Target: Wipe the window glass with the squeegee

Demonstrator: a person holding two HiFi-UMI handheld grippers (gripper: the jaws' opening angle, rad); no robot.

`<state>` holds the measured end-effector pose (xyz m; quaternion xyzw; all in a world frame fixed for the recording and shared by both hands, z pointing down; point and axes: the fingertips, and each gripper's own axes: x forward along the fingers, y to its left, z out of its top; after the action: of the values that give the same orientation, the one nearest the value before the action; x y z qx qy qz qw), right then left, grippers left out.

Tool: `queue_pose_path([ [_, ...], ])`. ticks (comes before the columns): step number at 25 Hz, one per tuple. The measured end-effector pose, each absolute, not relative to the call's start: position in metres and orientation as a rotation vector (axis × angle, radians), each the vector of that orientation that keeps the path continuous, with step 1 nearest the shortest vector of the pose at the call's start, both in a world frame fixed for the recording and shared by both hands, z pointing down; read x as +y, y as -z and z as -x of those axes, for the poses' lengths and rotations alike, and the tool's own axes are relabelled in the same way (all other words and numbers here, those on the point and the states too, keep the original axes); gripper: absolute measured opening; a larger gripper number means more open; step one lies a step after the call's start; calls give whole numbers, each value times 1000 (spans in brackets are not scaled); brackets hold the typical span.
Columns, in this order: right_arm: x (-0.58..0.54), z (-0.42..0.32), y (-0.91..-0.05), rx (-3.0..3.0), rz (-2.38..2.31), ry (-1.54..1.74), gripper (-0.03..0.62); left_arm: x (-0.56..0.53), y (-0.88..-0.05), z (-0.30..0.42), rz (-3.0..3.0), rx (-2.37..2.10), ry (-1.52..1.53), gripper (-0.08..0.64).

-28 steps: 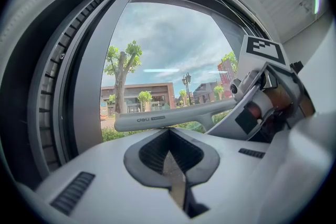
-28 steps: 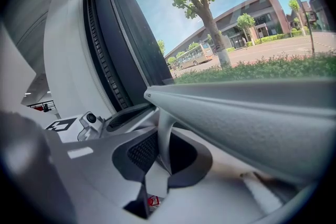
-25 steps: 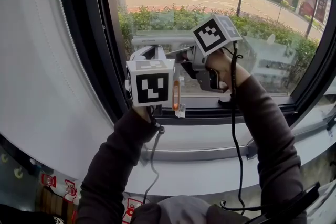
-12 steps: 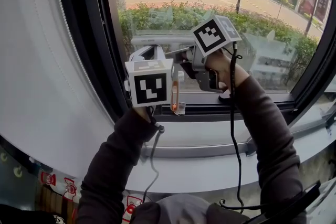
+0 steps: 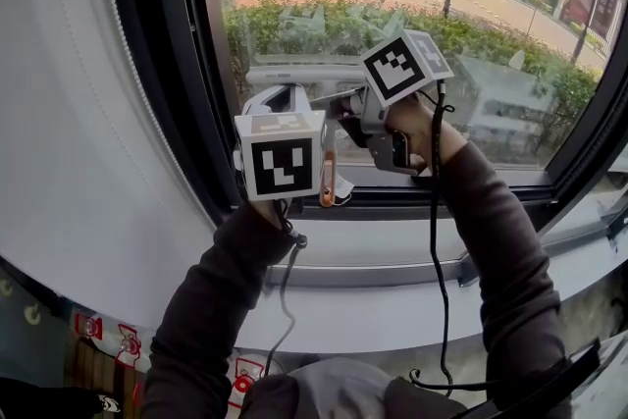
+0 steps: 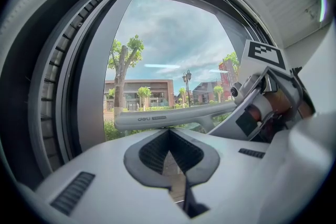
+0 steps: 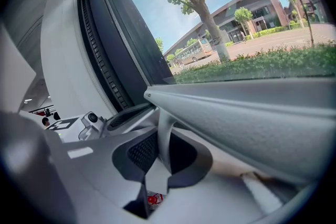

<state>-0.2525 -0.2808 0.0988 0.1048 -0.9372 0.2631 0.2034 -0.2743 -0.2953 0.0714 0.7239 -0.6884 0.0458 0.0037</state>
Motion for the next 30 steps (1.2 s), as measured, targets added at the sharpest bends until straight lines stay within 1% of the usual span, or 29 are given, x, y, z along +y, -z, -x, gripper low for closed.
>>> queue_pose_path([
  [6,-281,253,-100,-2622,-293,-745,29,-296,-71,274,-2279,-2170,-148,-2],
  [12,-274,253,-91,-2631,-226,-860,28,-295,-65,277,-2264,-2195,-148,-2],
  [30,-266,251,-132,-2579,-217,-859,28,-287,-108,275,-2209,-2157,-198,-2],
])
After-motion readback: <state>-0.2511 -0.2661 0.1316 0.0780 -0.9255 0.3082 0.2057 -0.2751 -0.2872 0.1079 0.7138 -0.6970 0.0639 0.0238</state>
